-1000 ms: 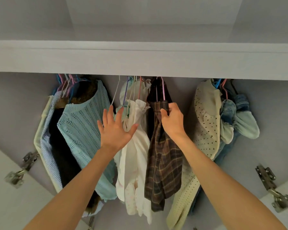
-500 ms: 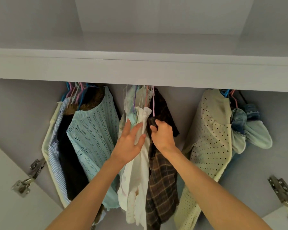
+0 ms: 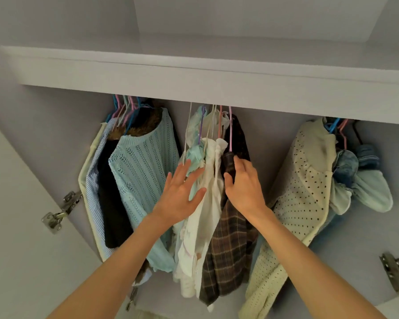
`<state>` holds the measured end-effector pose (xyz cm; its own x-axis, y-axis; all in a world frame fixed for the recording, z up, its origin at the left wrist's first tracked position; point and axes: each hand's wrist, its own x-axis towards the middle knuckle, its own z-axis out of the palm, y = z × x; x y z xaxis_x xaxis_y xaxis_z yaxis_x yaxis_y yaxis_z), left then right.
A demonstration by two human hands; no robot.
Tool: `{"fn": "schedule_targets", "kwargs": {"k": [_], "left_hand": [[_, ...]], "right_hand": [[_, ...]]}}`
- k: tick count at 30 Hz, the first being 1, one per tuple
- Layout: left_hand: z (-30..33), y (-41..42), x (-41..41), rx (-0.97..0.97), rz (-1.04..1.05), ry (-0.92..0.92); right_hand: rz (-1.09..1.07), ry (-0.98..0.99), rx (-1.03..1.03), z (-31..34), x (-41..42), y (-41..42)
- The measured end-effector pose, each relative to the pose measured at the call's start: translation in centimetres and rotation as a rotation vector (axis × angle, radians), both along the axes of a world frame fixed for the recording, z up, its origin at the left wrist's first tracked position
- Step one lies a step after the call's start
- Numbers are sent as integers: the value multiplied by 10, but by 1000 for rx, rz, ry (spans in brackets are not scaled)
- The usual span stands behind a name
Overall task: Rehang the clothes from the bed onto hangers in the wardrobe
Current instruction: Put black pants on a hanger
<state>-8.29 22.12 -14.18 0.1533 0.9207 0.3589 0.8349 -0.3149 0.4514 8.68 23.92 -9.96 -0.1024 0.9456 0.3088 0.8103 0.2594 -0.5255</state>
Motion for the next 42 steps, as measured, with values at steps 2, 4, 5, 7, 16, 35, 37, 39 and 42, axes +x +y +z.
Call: {"fn": "schedule_targets", "kwargs": {"k": [2,4,5,7,16,35,37,39,42], "left_hand": [[0,-16,0,19,61,58],[2,-38,-2,39,115,87],[1,-51,-5,33,146,114],[-3,-82,-17,17,231,186],[-48,-289,-83,-218,799,262],[-126,-783,47,-407,1889,-350],[-131,-823,68,-424,1959,-365],[-139,-858,89,-441,2044,-377],[-148,-898,116,-470,2164,-429]], "right_hand": [[64,-122,147,2,2,-10],[168,-206,252,2,1,-17],[227,-237,270,1,-2,-22],[348,-287,269,-3,-12,-33],[888,-392,227,-68,-117,-145],[1900,-376,85,-142,-193,-616],[1986,-393,68,-153,-185,-661],[2070,-424,61,-161,-178,-701],[2172,-489,66,-170,-171,-749]]}}
